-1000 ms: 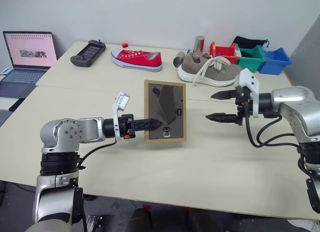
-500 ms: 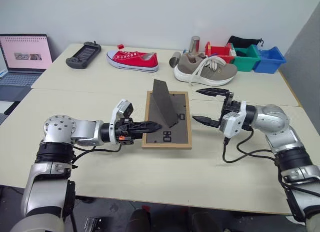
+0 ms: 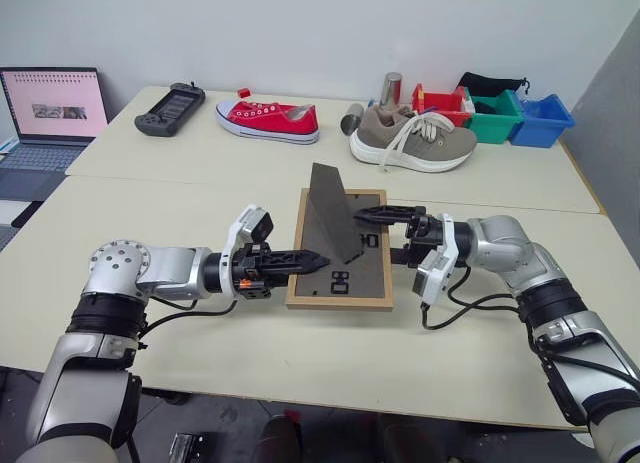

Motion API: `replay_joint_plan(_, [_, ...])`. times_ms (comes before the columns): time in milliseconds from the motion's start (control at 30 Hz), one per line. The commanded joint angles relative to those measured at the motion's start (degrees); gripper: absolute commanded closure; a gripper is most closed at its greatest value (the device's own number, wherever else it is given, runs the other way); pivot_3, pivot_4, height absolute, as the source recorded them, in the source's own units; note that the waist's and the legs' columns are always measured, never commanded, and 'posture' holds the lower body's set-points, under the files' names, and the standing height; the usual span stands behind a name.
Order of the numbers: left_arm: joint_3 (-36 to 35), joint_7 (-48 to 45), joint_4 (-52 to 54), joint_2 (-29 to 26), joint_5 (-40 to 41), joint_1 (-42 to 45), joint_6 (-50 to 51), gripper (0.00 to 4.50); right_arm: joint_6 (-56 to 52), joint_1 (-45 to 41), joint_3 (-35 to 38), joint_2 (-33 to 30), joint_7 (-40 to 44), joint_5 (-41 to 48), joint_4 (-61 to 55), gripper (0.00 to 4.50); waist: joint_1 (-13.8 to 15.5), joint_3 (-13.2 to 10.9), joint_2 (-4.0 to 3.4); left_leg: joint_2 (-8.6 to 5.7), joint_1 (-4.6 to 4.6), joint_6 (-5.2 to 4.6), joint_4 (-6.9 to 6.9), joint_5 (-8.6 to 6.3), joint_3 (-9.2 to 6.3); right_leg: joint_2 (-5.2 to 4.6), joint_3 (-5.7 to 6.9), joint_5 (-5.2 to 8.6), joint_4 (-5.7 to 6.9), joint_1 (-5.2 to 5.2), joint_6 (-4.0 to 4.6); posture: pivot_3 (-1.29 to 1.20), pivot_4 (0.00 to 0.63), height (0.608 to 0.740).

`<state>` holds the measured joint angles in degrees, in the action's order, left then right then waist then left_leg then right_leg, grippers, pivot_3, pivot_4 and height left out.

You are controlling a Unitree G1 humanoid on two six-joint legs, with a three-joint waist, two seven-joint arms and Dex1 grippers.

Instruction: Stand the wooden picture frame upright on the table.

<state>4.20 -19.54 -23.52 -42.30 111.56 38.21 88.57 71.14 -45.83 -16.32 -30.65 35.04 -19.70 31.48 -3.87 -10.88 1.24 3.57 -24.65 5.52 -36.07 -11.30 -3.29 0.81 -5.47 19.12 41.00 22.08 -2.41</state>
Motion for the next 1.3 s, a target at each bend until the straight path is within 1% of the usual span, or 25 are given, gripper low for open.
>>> replay_joint_plan(33, [-1.50, -0.46, 2.83, -0.75, 1.44, -0.72, -0.43, 3.19, 1.21, -2.40, 0.79, -0.09, -3.00, -1.00, -0.12, 2.54, -0.05, 0.00, 0.00, 0.00, 0.00, 0.00, 0.00, 0.00, 0.01, 0.00, -0.01, 0.00, 0.00, 0.00, 0.00, 0.00, 0.150, 0.740])
replay_joint_plan(100, [-1.51, 0.10, 3.51, -0.88, 1.44, -1.22, -0.95, 3.19, 1.53, -2.60, 0.97, -0.12, -3.96, -1.60, 0.13, 2.77, -0.14, 0.00, 0.00, 0.00, 0.01, 0.00, 0.00, 0.00, 0.02, 0.00, -0.02, 0.00, 0.00, 0.00, 0.00, 0.00, 0.150, 0.740])
replay_joint_plan(133, [-1.57, 0.23, 3.86, -0.98, 1.44, -1.48, -1.15, 3.19, 1.65, -2.65, 1.01, -0.25, -4.37, -1.87, 0.20, 2.80, -0.14, 0.00, 0.00, 0.01, 0.02, 0.00, 0.00, 0.00, 0.00, 0.01, 0.00, 0.00, 0.01, 0.00, 0.00, 0.00, 0.150, 0.740])
replay_joint_plan(233, [-2.02, 1.20, 6.00, -1.19, 1.44, -2.42, -2.39, 3.19, 2.10, -2.69, 1.31, -0.74, -5.45, -2.25, 0.27, 2.87, -0.14, 0.00, 0.00, 0.00, 0.03, 0.00, 0.00, 0.00, 0.00, 0.01, -0.01, 0.00, 0.01, -0.02, 0.00, 0.00, 0.150, 0.740])
replay_joint_plan(367, [-3.99, 4.69, 11.38, -0.37, 1.44, -4.99, -7.41, 3.19, 2.60, -2.54, 1.81, -1.05, -6.92, -3.01, -0.02, 2.88, -0.17, 0.00, 0.00, 0.01, 0.03, 0.00, 0.00, 0.00, 0.01, 0.00, -0.02, 0.00, 0.01, -0.02, 0.00, 0.00, 0.150, 0.740])
replay_joint_plan(433, [-4.85, 5.00, 12.80, -0.04, 1.44, -5.86, -8.78, 2.51, 2.68, -2.39, 1.73, -1.15, -7.34, -3.26, -0.22, 2.88, -0.13, 0.00, 0.00, 0.00, 0.03, 0.00, 0.00, 0.00, 0.01, -0.01, -0.02, 0.00, 0.02, -0.03, 0.00, 0.00, 0.150, 0.740])
replay_joint_plan(467, [-4.95, 4.72, 13.50, -0.56, 1.44, -6.01, -8.70, 2.38, 2.70, -2.19, 1.63, -1.28, -7.50, -3.28, -0.38, 2.89, -0.11, 0.00, 0.00, 0.01, 0.03, 0.00, -0.01, 0.00, 0.01, -0.01, -0.02, 0.00, 0.01, -0.04, 0.00, 0.00, 0.150, 0.740])
replay_joint_plan(533, [-5.02, 4.56, 14.59, -1.80, 1.44, -6.08, -8.64, 1.88, 2.74, -1.89, 1.45, -1.58, -7.87, -3.32, -0.61, 3.15, -0.12, 0.00, 0.00, 0.00, 0.03, 0.00, -0.01, 0.00, 0.03, -0.01, -0.03, 0.00, 0.01, -0.04, 0.00, 0.00, 0.150, 0.740])
replay_joint_plan(567, [-5.01, 4.63, 14.96, -2.38, 1.44, -6.05, -8.68, 1.76, 2.75, -1.79, 1.40, -1.71, -8.06, -3.36, -0.68, 3.16, -0.12, 0.00, 0.00, 0.00, 0.03, 0.00, -0.01, 0.00, 0.02, -0.01, -0.03, 0.00, 0.01, -0.05, 0.00, 0.00, 0.150, 0.740])
replay_joint_plan(633, [-5.46, 4.23, 14.84, -3.86, 1.26, -5.69, -8.54, 1.33, 2.55, -1.58, 1.31, -1.97, -8.36, -3.19, -0.77, 3.17, -0.12, 0.00, 0.00, -0.01, 0.03, 0.00, -0.01, 0.00, 0.02, -0.01, -0.03, 0.00, 0.01, -0.05, 0.00, 0.00, 0.150, 0.740])
replay_joint_plan(667, [-5.62, 4.04, 14.85, -4.45, 1.15, -5.60, -8.53, 1.22, 2.46, -1.50, 1.26, -2.05, -8.49, -3.14, -0.82, 3.17, -0.12, 0.00, 0.00, 0.00, 0.03, 0.00, -0.01, 0.00, 0.02, -0.01, -0.02, 0.00, 0.01, -0.05, 0.00, 0.00, 0.150, 0.740])
replay_joint_plan(700, [-5.70, 3.84, 14.83, -5.04, 1.23, -5.42, -8.53, 0.92, 2.26, -1.40, 1.20, -2.13, -8.65, -2.93, -0.83, 3.17, -0.13, 0.00, 0.00, 0.00, 0.03, 0.00, -0.01, 0.00, 0.02, -0.01, -0.03, 0.00, 0.02, -0.05, 0.00, 0.00, 0.150, 0.740])
replay_joint_plan(767, [-5.60, 3.28, 15.51, -5.98, 0.66, -5.29, -8.43, 0.52, 1.88, -1.26, 0.99, -2.31, -8.80, -2.54, -0.81, 3.17, -0.11, 0.00, 0.00, -0.01, 0.03, 0.00, -0.01, 0.00, 0.02, -0.01, -0.03, 0.00, 0.02, -0.05, 0.00, 0.00, 0.150, 0.740])
replay_joint_plan(800, [-5.85, 2.74, 16.45, -6.56, -0.46, -5.51, -8.33, 0.23, 1.37, -1.07, 0.78, -2.45, -8.60, -1.65, -0.64, 3.17, -0.07, 0.00, 0.00, -0.01, 0.03, 0.00, 0.00, 0.00, 0.01, -0.01, -0.02, 0.00, 0.01, -0.05, 0.00, 0.00, 0.150, 0.740])
replay_joint_plan(833, [-6.03, 2.30, 17.13, -6.93, -1.33, -5.69, -8.27, 0.03, 1.00, -0.94, 0.61, -2.56, -8.46, -1.02, -0.54, 3.17, -0.06, 0.00, 0.00, -0.02, 0.03, 0.00, -0.01, 0.00, 0.02, -0.01, -0.03, 0.00, 0.01, -0.06, 0.00, 0.00, 0.150, 0.740])
replay_joint_plan(900, [-7.57, -0.60, 19.64, -8.69, -7.15, -6.23, -8.38, 0.00, -0.72, -0.22, -0.11, -3.03, -7.14, 1.91, -0.55, 3.17, -0.07, 0.00, 0.00, -0.02, 0.03, 0.00, -0.01, 0.00, 0.02, -0.01, -0.03, 0.00, 0.01, -0.06, 0.00, 0.00, 0.150, 0.740])
replay_joint_plan(933, [-8.36, -2.04, 21.06, -10.07, -13.34, -6.13, -11.31, 0.00, -2.66, 0.63, -0.73, -3.43, -5.63, 4.82, -1.01, 3.17, -0.06, 0.00, 0.00, -0.01, 0.03, 0.00, 0.00, 0.00, 0.02, 0.00, -0.03, 0.00, 0.01, -0.06, 0.00, 0.00, 0.150, 0.740])
replay_joint_plan(1000, [-8.57, -5.22, 24.02, -12.16, -22.99, -5.95, -15.67, 0.00, -6.79, 2.12, -1.63, -4.04, -2.61, 9.86, -2.28, 3.17, -0.04, 0.00, 0.00, 0.00, 0.03, 0.00, 0.00, 0.00, 0.01, 0.01, -0.02, 0.00, 0.01, -0.06, 0.01, 0.00, 0.150, 0.740])
replay_joint_plan(1100, [-7.47, -11.70, 30.42, -15.02, -35.63, -5.10, -23.06, 0.00, -22.21, 5.14, -1.44, -3.08, 4.43, 20.83, -7.80, 3.17, 0.07, 0.00, 0.00, 0.00, 0.03, 0.00, 0.01, 0.00, 0.06, 0.00, -0.05, 0.00, -0.02, -0.08, 0.01, 0.00, 0.150, 0.740])
replay_joint_plan(1167, [-6.55, -13.72, 33.52, -15.43, -44.84, -4.58, -30.58, 0.00, -38.14, 5.85, -0.68, -1.47, 9.75, 30.22, -12.50, 3.17, 0.12, 0.00, -0.02, 0.01, 0.03, 0.00, 0.01, 0.00, 0.10, -0.01, -0.08, 0.00, -0.03, -0.08, 0.01, 0.00, 0.150, 0.740])
replay_joint_plan(1233, [-6.29, -15.77, 35.54, -15.38, -52.64, -5.26, -37.15, 0.00, -52.58, 4.92, 1.02, 0.29, 12.39, 37.32, -14.72, 3.17, 0.12, 0.00, -0.02, 0.07, 0.03, 0.00, 0.02, 0.00, 0.12, 0.03, -0.08, 0.00, -0.04, -0.08, 0.01, 0.00, 0.150, 0.740])
replay_joint_plan(1300, [-7.89, -16.35, 36.51, -13.64, -58.02, -7.16, -43.14, 0.00, -62.99, 3.65, 2.65, 1.45, 13.86, 41.25, -15.55, 3.17, 0.24, -0.01, -0.02, 0.10, 0.04, 0.00, 0.02, 0.00, 0.13, 0.06, -0.07, -0.01, -0.03, -0.08, 0.01, 0.00, 0.150, 0.740])
